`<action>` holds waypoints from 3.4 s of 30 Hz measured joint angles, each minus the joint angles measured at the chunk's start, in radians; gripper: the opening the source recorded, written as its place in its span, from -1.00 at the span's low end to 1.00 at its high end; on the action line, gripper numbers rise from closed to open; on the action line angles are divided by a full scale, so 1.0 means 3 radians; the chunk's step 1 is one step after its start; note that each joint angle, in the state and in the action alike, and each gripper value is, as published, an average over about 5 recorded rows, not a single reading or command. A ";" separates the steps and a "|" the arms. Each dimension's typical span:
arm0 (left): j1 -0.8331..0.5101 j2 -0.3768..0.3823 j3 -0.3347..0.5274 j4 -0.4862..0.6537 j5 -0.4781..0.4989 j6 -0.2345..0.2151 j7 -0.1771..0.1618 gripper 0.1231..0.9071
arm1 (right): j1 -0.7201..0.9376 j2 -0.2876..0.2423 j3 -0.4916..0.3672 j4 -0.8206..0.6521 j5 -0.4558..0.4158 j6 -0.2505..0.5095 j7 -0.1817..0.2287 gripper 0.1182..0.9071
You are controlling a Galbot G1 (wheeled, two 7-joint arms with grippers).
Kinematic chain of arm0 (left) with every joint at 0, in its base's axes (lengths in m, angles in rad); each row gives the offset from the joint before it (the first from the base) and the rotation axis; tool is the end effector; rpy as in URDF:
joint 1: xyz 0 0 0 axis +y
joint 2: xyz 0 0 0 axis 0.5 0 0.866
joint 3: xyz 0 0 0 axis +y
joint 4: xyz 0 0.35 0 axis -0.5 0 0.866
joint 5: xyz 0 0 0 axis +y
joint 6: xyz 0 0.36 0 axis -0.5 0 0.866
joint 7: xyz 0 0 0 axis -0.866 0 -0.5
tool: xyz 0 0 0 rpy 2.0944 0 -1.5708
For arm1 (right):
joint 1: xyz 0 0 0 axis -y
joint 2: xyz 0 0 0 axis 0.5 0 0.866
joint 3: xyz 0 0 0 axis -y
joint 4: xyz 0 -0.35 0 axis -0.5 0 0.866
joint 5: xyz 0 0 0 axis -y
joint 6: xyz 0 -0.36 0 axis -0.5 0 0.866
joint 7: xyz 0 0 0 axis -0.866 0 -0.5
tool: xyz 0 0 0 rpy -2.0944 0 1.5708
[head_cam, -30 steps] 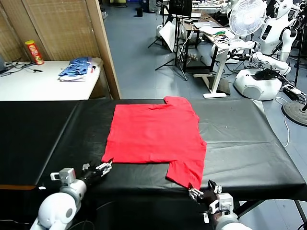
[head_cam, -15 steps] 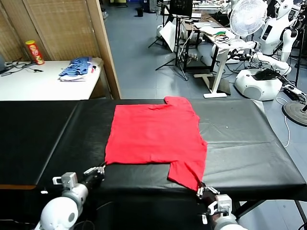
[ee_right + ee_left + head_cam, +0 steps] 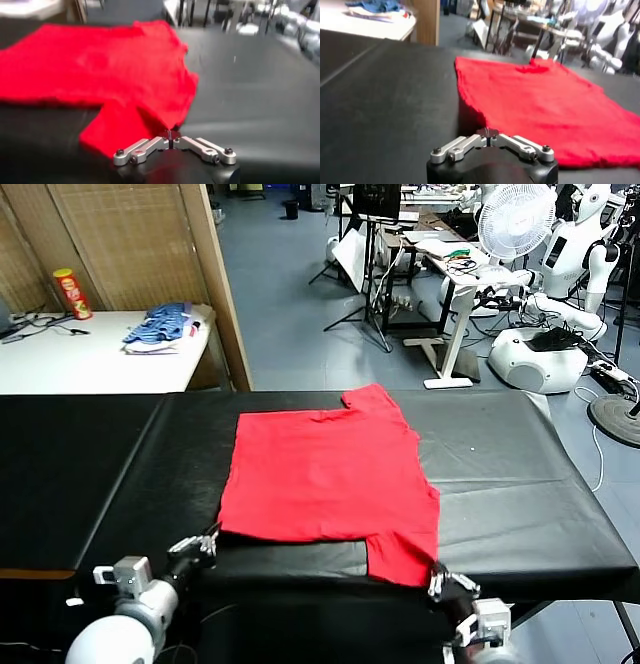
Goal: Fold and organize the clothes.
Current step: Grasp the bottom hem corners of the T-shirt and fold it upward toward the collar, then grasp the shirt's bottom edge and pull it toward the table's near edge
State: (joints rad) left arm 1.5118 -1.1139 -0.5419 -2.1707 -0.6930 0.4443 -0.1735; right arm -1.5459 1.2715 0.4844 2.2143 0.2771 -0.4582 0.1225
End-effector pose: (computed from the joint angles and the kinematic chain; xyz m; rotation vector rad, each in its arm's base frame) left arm 0.2077 0.0696 -0.2487 -0.1906 -2.7226 0.2645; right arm 0.1899 -0.0287 -0.2530 0.1351 -2.7927 0.0360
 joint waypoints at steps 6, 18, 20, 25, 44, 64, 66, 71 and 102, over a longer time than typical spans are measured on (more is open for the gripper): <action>-0.0356 -0.0087 0.0044 0.0250 0.0084 -0.0065 -0.0008 -1.00 | 0.0606 -0.0113 -0.0118 -0.0472 0.0048 0.0254 -0.0077 -0.99; -0.0825 -0.0134 0.0160 0.0759 0.0585 -0.0184 0.0033 -1.00 | 0.1582 -0.0114 -0.0371 -0.1581 -0.0071 0.0531 -0.0255 -0.99; -0.0877 -0.0126 0.0191 0.0838 0.0655 -0.0189 0.0051 -1.00 | 0.1690 -0.0096 -0.0410 -0.1725 -0.0093 0.0560 -0.0285 -0.99; -0.1013 -0.0115 0.0299 0.1021 0.0777 -0.0176 0.0076 -1.00 | 0.1829 -0.0084 -0.0460 -0.1919 0.0065 0.0454 -0.0415 -0.96; -0.0838 -0.0070 0.0297 0.0934 0.0587 -0.0021 0.0115 0.66 | 0.1067 -0.0409 -0.0216 -0.1189 0.0172 0.0155 -0.0494 0.72; -0.0961 -0.0109 0.0355 0.1124 0.0210 0.0030 0.0204 -0.33 | 0.1040 -0.0364 -0.0280 -0.1251 0.0122 0.0148 -0.0459 -0.39; -0.0947 -0.0097 0.0360 0.1122 0.0258 0.0011 0.0204 -0.63 | 0.1046 -0.0380 -0.0286 -0.1238 0.0133 0.0126 -0.0436 -0.69; -0.0888 -0.0007 0.0421 0.1049 0.0375 0.0011 0.0209 -0.97 | 0.1033 -0.0452 -0.0281 -0.1177 0.0222 0.0042 -0.0375 -0.95; 0.0179 0.0769 0.0160 0.0034 0.0685 0.0416 0.0189 -0.98 | -0.0273 -0.0344 -0.0060 0.0112 0.0125 -0.0734 0.0153 -0.81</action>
State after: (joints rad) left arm 1.5656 -0.8833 -0.4939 -2.1606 -0.4876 0.5692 -0.1170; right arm -1.6279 1.1683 0.4665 2.2479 0.3146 -0.6785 0.1683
